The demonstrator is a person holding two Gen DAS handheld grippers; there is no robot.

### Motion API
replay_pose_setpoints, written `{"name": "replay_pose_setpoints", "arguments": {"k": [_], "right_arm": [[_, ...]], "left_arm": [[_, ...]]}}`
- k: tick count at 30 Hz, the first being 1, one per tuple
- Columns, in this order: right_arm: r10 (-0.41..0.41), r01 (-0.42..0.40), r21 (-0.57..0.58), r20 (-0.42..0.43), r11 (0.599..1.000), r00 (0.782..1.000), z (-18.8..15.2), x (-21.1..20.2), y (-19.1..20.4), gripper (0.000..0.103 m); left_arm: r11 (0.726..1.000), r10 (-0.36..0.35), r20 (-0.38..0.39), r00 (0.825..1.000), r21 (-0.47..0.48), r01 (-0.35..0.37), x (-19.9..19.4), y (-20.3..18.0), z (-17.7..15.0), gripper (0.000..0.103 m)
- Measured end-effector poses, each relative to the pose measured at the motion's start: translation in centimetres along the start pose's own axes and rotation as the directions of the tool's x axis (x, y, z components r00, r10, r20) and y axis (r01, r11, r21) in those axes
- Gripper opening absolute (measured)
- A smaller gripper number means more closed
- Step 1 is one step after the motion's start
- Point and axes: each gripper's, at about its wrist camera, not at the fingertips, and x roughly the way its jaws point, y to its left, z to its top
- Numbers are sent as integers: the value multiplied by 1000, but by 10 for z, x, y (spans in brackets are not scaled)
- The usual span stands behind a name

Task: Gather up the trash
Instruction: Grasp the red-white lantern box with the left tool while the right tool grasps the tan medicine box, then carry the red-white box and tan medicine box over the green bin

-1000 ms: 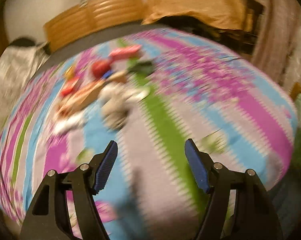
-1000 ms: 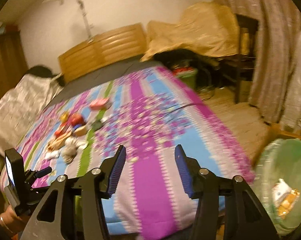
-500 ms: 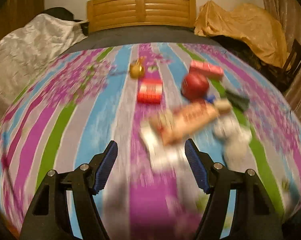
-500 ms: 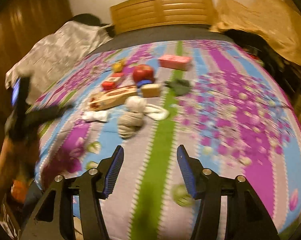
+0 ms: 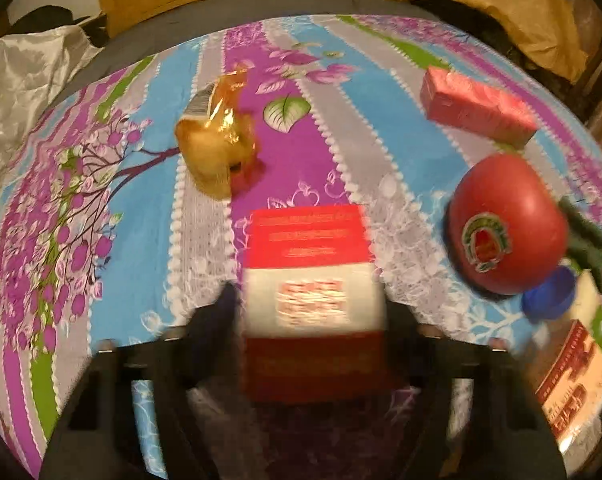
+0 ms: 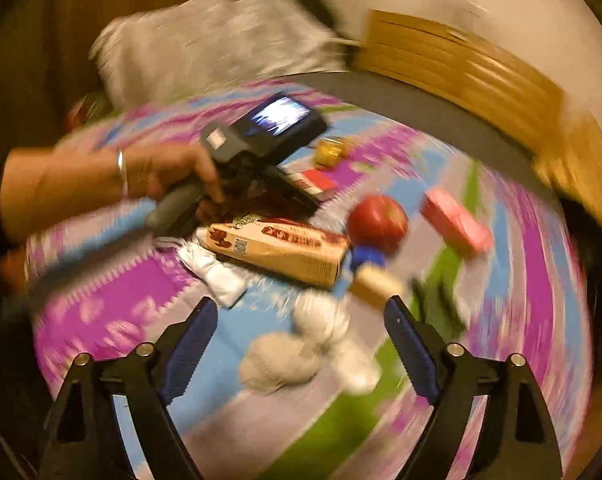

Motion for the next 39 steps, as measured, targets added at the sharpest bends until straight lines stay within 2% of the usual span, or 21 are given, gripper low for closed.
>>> {"name": "replay_pose_setpoints", "arguments": {"k": [2, 7, 8, 9, 10, 13, 15, 16, 17, 19, 21, 22, 23, 25, 27, 28, 31, 33, 35, 37, 39], "right_arm": [[25, -31, -151, -40, 988, 999, 18, 26, -5, 89], [115, -166, -404, -148, 900, 982, 51, 74, -6, 89], [121, -200, -476, -193, 856, 974, 55, 87, -1, 90], [116, -212, -510, -214, 833, 970, 56, 92, 4, 90], [125, -260, -565, -267, 783, 956, 57, 103, 9, 90], [70, -267, -666, -308, 697, 949, 59, 126, 16, 90], [81, -297, -655, -339, 695, 937, 62, 137, 16, 86], [87, -318, -642, -365, 698, 927, 62, 142, 15, 75], [79, -308, -644, -360, 700, 930, 63, 141, 16, 63], [76, -280, -657, -322, 700, 944, 58, 128, 23, 61], [55, -233, -655, -280, 719, 958, 53, 109, 31, 61], [49, -191, -646, -232, 739, 971, 49, 85, 31, 61], [49, -166, -629, -200, 759, 979, 47, 68, 35, 61], [60, -114, -538, -116, 836, 991, 41, 15, 37, 61], [77, -94, -448, -57, 889, 995, 28, -29, 40, 61], [75, -82, -373, -32, 924, 997, 15, -55, 44, 61], [50, -51, -158, -9, 986, 999, -22, -101, 52, 61], [26, -26, -33, -3, 999, 1000, -44, -119, 54, 61], [-17, 17, 131, -1, 991, 1000, -66, -136, 54, 61], [-78, 73, 287, 6, 955, 997, -85, -152, 52, 61], [-103, 86, 409, 20, 908, 994, -98, -162, 51, 61]], "left_arm": [[998, -58, -10, 998, -14, 58, -7, 8, -1, 54], [1000, -21, 114, 993, 4, 20, -47, 19, -16, 54], [1000, 1, 139, 990, -4, 0, -56, 22, -21, 54], [1000, 17, 160, 987, -15, -15, -63, 28, -24, 54], [999, 30, 186, 982, -33, -24, -72, 35, -30, 54], [997, 34, 206, 978, -81, -18, -88, 52, -49, 54], [994, 40, 199, 979, -103, -19, -89, 62, -57, 54], [992, 49, 193, 980, -120, -26, -91, 66, -64, 54], [990, 61, 189, 980, -135, -35, -92, 68, -67, 54], [985, 78, 194, 978, -168, -46, -99, 75, -76, 54], [978, 102, 204, 974, -200, -61, -112, 78, -87, 54], [976, 109, 208, 972, -207, -65, -117, 77, -90, 54], [975, 116, 216, 970, -213, -70, -123, 76, -95, 54], [973, 146, 234, 961, -208, -97, -139, 67, -107, 54], [973, 168, 248, 954, -197, -120, -151, 54, -116, 54], [974, 171, 255, 952, -191, -123, -158, 46, -122, 54], [975, 175, 270, 947, -179, -129, -175, 19, -139, 54], [979, 160, 280, 946, -167, -116, -186, 0, -148, 54], [983, 147, 292, 945, -151, -107, -197, -21, -159, 54], [985, 132, 293, 947, -143, -93, -207, -42, -167, 54], [987, 115, 289, 950, -138, -78, -214, -59, -174, 54]]}}
